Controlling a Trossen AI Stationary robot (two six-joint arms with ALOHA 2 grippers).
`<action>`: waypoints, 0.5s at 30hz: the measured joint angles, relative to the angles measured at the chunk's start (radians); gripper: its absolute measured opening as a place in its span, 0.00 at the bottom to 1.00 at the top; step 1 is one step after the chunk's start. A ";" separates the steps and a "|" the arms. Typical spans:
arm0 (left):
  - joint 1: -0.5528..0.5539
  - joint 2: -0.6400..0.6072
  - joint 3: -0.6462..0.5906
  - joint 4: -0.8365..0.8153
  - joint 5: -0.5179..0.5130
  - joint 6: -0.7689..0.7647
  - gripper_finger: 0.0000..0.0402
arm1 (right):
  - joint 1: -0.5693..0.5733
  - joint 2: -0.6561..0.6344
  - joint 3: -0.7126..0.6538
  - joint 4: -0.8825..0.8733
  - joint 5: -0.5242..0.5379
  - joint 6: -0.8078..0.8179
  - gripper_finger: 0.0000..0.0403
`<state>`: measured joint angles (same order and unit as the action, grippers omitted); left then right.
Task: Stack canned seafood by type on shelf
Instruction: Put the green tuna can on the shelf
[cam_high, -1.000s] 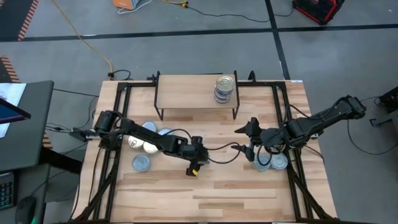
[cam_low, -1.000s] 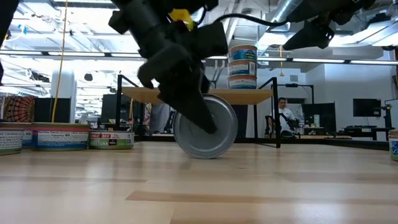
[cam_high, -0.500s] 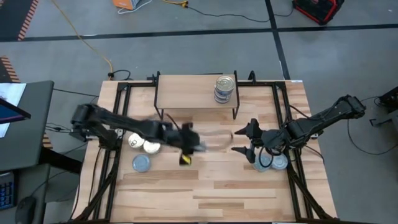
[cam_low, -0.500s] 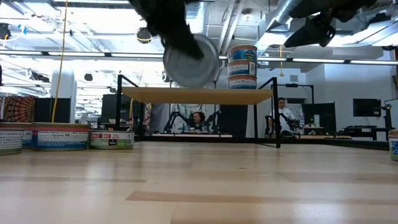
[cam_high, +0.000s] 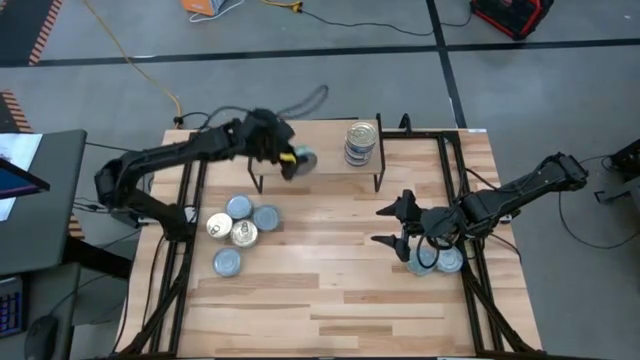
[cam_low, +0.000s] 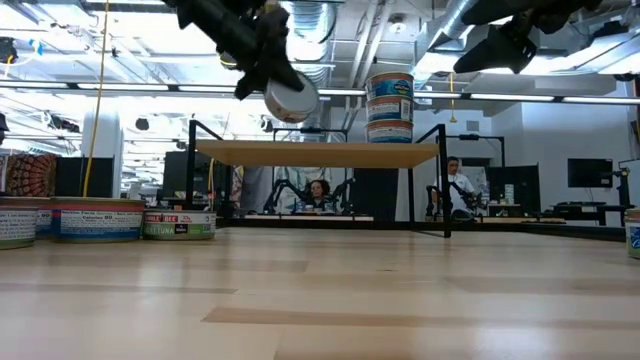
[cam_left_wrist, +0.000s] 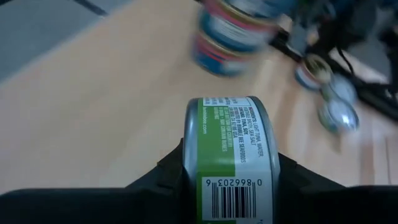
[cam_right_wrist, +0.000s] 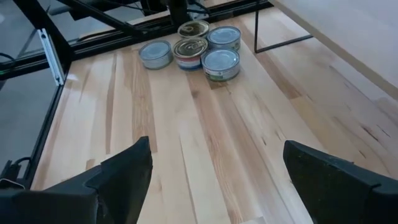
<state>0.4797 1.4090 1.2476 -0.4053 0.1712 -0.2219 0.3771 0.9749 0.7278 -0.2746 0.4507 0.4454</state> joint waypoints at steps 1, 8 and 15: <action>0.033 0.000 0.000 0.003 0.020 -0.005 0.31 | 0.000 0.000 0.000 0.002 0.000 -0.002 0.95; 0.203 0.026 -0.012 0.051 0.139 -0.134 0.31 | -0.007 0.000 0.000 0.006 -0.001 -0.028 0.95; 0.224 0.109 -0.058 0.230 0.237 -0.312 0.31 | -0.007 0.000 0.000 0.013 -0.002 -0.028 0.95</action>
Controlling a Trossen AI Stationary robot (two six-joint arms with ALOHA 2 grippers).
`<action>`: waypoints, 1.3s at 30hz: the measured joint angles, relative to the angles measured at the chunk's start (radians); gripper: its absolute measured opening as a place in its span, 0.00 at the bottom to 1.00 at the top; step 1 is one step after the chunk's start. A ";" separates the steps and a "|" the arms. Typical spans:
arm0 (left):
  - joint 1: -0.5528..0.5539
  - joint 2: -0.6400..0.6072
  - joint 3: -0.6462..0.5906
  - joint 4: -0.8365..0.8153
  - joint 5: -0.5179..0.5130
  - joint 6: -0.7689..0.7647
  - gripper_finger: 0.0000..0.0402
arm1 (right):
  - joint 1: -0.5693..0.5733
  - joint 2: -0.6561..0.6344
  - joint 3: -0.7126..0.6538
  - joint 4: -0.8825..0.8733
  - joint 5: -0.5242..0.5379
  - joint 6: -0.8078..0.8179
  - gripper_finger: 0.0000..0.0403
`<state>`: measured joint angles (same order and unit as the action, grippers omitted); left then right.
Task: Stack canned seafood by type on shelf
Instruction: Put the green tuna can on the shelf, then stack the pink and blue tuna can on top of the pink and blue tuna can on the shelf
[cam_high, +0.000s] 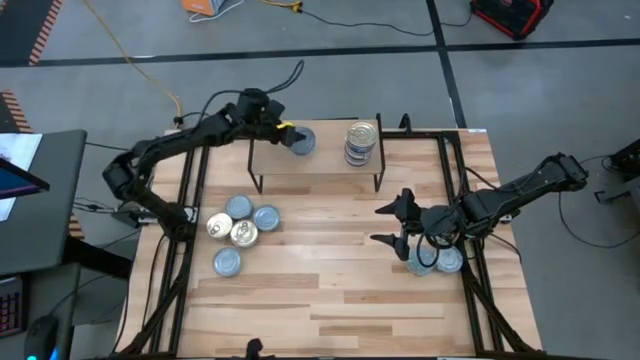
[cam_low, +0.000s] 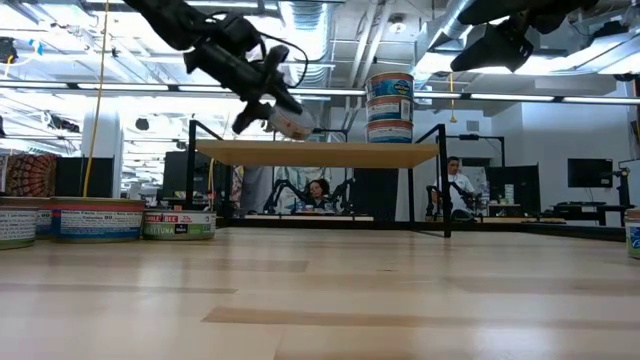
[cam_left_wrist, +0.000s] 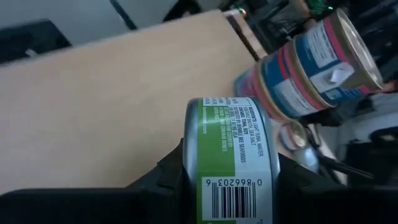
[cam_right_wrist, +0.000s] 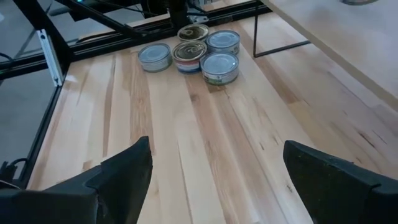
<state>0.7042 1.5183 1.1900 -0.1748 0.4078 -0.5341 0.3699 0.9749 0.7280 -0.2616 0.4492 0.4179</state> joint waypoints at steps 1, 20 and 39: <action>0.000 0.008 0.000 0.008 0.008 -0.012 0.31 | 0.003 0.000 0.000 0.002 0.000 0.000 0.95; -0.004 -0.020 0.000 -0.073 -0.115 0.099 0.56 | 0.009 0.000 0.000 0.010 -0.002 0.000 0.95; -0.430 -0.296 0.000 -0.286 -0.735 0.808 0.65 | 0.007 0.000 0.000 0.008 -0.002 -0.004 0.95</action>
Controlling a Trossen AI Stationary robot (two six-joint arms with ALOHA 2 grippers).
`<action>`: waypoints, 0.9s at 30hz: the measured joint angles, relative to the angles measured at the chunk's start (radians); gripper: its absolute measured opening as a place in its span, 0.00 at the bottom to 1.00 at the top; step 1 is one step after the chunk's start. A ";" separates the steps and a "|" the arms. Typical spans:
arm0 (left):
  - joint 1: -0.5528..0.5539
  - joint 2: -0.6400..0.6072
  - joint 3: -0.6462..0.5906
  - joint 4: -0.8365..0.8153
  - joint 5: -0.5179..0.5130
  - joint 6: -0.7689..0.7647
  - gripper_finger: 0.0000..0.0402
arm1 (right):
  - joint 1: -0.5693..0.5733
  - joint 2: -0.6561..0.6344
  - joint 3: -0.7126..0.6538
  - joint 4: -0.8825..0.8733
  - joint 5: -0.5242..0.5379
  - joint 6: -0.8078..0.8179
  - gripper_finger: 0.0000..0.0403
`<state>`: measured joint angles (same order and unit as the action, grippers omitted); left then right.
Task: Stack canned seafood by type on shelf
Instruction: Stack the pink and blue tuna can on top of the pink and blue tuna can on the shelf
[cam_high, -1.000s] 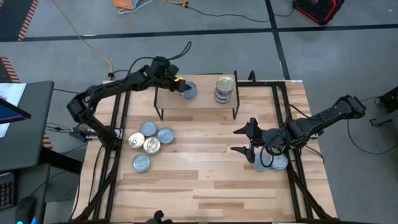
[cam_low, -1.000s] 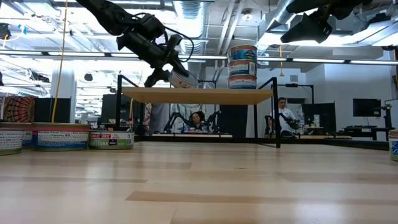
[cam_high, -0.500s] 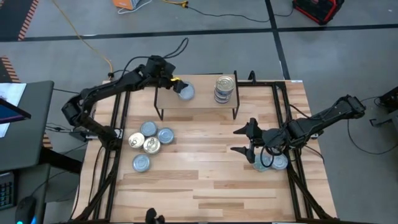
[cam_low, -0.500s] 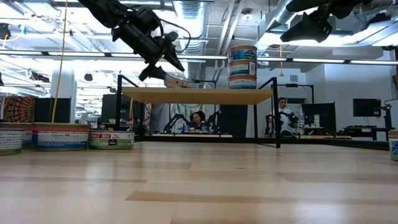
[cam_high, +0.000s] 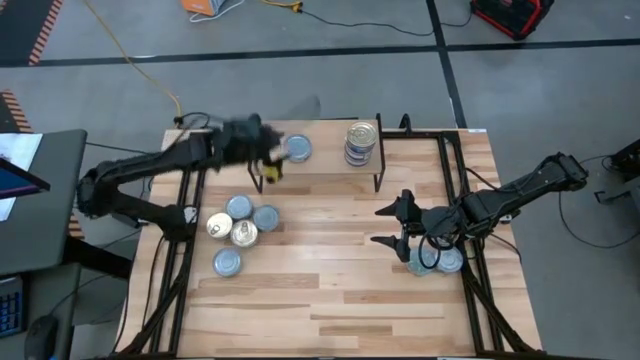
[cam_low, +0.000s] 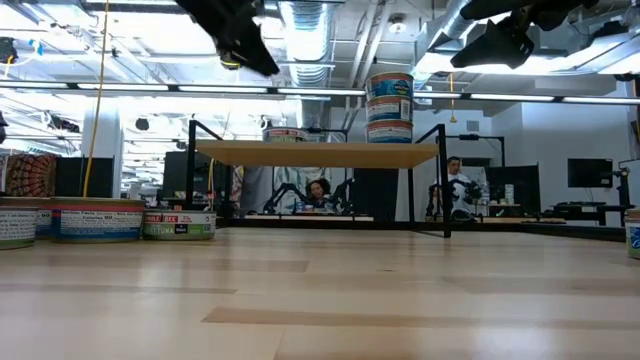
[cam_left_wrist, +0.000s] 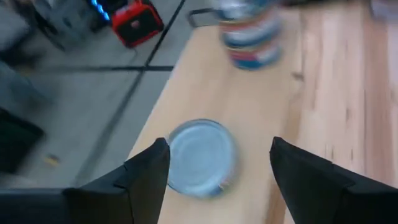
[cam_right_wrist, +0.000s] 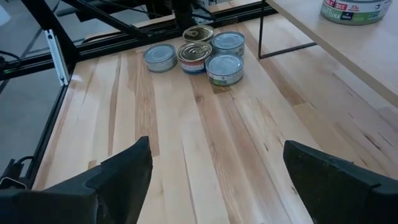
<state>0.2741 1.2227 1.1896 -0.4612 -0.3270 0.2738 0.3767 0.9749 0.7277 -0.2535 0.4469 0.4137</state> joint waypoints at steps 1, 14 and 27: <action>-0.066 -0.003 0.000 -0.020 -0.069 0.026 0.65 | 0.000 0.000 0.000 0.000 0.000 0.000 0.95; -0.597 0.122 0.000 -0.536 -0.259 -0.492 0.63 | 0.000 0.000 0.000 0.007 0.000 0.016 0.95; -0.765 0.423 0.000 -0.806 -0.178 -0.813 0.63 | 0.000 0.002 0.000 0.009 0.000 0.024 0.95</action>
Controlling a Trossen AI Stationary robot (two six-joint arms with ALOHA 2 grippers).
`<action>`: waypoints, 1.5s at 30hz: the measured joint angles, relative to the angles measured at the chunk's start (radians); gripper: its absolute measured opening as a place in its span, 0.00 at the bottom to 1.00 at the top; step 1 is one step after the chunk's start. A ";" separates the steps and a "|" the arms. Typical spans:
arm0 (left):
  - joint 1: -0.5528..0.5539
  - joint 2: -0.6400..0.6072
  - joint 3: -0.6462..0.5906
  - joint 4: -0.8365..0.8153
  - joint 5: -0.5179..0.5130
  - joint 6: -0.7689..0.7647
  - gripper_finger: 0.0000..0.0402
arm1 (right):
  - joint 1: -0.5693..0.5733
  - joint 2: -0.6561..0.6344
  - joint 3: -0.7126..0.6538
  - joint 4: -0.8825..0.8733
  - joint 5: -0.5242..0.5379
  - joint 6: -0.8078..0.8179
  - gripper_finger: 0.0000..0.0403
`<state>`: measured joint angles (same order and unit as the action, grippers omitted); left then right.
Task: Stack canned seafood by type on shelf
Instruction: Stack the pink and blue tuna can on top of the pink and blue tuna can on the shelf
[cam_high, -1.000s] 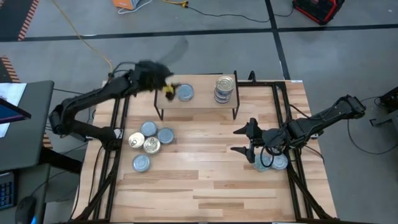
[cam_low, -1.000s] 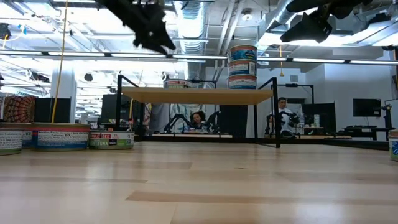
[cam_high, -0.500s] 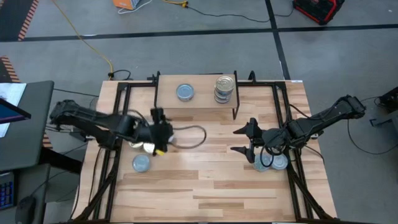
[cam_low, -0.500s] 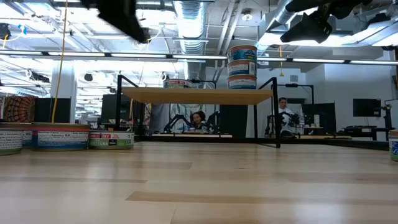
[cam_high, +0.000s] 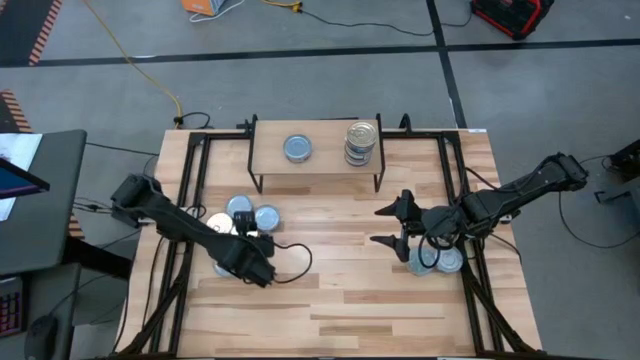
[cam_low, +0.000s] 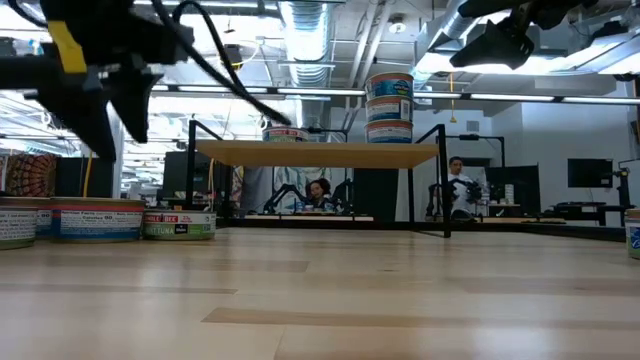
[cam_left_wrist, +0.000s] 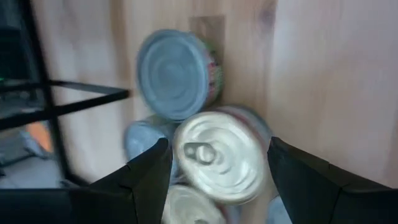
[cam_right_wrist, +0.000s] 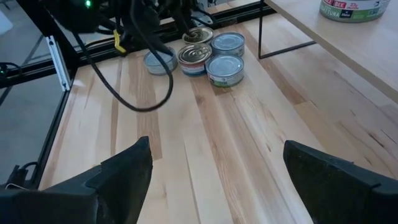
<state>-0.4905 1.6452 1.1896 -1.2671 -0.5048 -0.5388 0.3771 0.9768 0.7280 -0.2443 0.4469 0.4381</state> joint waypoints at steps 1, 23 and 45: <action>0.002 0.011 0.000 0.020 0.014 -0.018 0.63 | 0.000 0.002 0.000 0.000 0.000 0.000 0.95; -0.040 0.121 -0.148 0.164 0.015 -0.250 0.32 | 0.000 0.011 0.000 0.015 0.000 -0.001 0.95; -0.055 0.105 -0.084 0.281 0.118 -0.190 0.00 | 0.000 0.011 0.000 0.021 0.001 -0.002 0.95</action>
<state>-0.5453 1.7506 1.1052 -0.9859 -0.3872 -0.7290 0.3771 0.9878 0.7280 -0.2230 0.4477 0.4363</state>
